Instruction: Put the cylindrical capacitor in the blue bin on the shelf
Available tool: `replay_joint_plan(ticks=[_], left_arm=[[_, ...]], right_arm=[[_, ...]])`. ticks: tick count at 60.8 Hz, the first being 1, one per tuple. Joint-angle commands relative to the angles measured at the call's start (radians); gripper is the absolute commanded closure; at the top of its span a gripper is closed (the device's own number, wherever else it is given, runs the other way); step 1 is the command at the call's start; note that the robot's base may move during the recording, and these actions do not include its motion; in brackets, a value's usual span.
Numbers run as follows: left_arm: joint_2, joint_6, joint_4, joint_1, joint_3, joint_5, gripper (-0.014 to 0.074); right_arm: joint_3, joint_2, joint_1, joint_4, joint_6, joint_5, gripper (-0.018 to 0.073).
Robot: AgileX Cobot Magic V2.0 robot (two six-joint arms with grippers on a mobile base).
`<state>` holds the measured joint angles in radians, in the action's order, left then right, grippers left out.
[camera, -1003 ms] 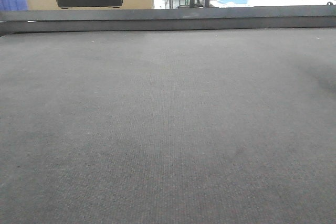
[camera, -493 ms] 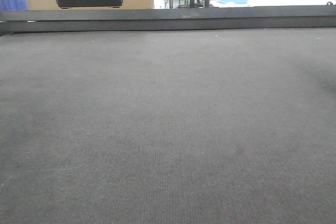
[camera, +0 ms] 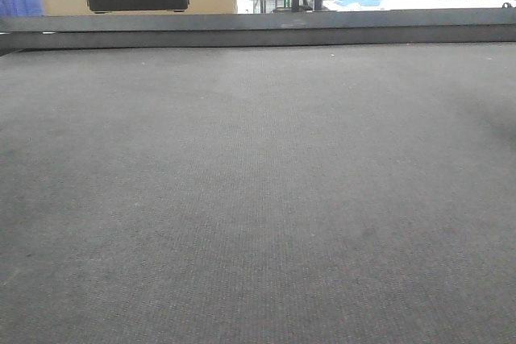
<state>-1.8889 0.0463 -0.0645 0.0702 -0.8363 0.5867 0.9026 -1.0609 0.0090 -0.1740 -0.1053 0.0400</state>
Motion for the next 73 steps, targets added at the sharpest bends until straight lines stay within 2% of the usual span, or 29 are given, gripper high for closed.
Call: replay_joint_plan(ticks=[1, 8, 15, 20, 28, 33, 38, 45, 51, 54, 61, 73], left_arm=[[0.033, -0.003, -0.006, 0.005, -0.006, 0.006, 0.0414], [0.087, -0.003, 0.001, 0.005, -0.006, -0.022, 0.0605], [0.158, -0.003, 0.009, 0.001, -0.006, -0.093, 0.0707], [0.217, -0.003, 0.033, -0.009, -0.006, -0.164, 0.0707], [0.335, -0.003, 0.100, -0.059, -0.006, -0.315, 0.0707], [0.438, -0.003, 0.136, -0.124, -0.008, -0.419, 0.0707], [0.510, -0.003, 0.139, -0.181, -0.032, -0.527, 0.0707], [0.597, -0.003, 0.139, -0.263, -0.094, -0.738, 0.0707], [0.639, -0.003, 0.139, -0.309, -0.172, -0.906, 0.0707], [0.658, -0.003, 0.132, -0.326, -0.207, -0.990, 0.0707], [0.713, -0.003, 0.097, -0.336, -0.262, -1.100, 0.0707], [0.847, -0.003, 0.089, -0.336, -0.263, -1.206, 0.0707]], right_arm=[[0.003, 0.008, -0.004, -0.004, 0.000, 0.000, 0.0670], [0.003, 0.008, -0.004, -0.004, 0.000, 0.047, 0.0670], [0.003, 0.008, -0.004, -0.004, 0.000, 0.096, 0.0670], [0.003, 0.008, -0.004, -0.004, 0.000, 0.127, 0.0670], [0.003, 0.008, -0.004, -0.004, 0.000, 0.178, 0.0670], [0.003, 0.008, -0.004, -0.004, 0.000, 0.211, 0.0670], [0.003, 0.008, 0.000, 0.000, 0.000, 0.242, 0.0670], [0.003, 0.008, 0.024, 0.032, 0.000, 0.278, 0.0670], [0.003, 0.008, 0.045, 0.034, 0.000, 0.299, 0.0670], [0.003, 0.014, 0.059, 0.034, 0.000, 0.305, 0.0670], [0.003, 0.047, 0.080, 0.036, 0.000, 0.339, 0.0670], [0.001, 0.179, 0.084, 0.062, 0.000, 0.434, 0.0670]])
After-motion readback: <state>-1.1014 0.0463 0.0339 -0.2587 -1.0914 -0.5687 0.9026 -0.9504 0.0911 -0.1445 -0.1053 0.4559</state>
